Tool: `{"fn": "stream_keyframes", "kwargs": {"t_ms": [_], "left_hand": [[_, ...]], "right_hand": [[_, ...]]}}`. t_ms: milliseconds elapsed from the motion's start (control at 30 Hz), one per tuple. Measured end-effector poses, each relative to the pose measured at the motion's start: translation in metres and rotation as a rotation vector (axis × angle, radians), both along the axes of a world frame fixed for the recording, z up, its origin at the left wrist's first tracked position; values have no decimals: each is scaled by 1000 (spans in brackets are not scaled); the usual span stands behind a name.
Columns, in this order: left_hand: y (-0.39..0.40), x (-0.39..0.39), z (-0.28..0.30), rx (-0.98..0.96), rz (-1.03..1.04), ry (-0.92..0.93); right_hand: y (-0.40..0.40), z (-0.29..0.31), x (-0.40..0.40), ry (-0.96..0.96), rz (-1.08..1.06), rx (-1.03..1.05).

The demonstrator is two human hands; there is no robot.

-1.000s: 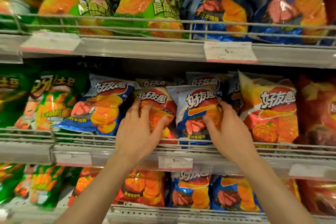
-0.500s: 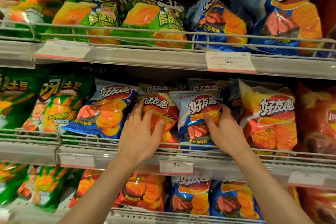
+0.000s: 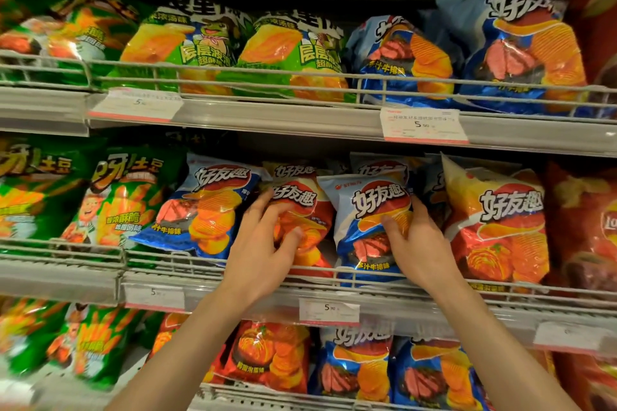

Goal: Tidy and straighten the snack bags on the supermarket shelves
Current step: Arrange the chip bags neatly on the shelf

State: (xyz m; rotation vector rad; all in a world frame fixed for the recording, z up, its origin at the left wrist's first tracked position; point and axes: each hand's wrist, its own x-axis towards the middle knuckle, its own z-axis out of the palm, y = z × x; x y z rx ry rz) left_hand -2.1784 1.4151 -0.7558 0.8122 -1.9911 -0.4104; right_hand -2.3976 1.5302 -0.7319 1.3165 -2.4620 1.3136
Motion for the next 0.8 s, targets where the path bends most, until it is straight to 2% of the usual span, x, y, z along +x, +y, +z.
{"fn": "stream_keyframes", "kwargs": {"t_ms": [100, 167, 233, 300, 433, 500, 600, 800], "left_hand": [[-4, 17, 5, -145, 17, 126], [-13, 34, 11, -261, 126, 178], [-25, 52, 17, -275, 259, 209], [-39, 70, 24, -139, 398, 171], [-64, 94, 33, 174, 577, -158], [-68, 99, 40, 283, 530, -239], [-71, 101, 48, 409, 402, -232], [-77, 102, 47, 415, 316, -205]], "right_hand": [[1, -2, 3, 87, -25, 36], [0, -2, 4, 97, -33, 62], [-1, -2, 5, 102, -42, 94], [-1, -2, 6, 103, -44, 111], [-1, -2, 7, 122, -56, 133], [-1, -2, 8, 136, -64, 136], [-2, -3, 10, 153, -72, 138], [-1, -4, 11, 166, -74, 145]]}}
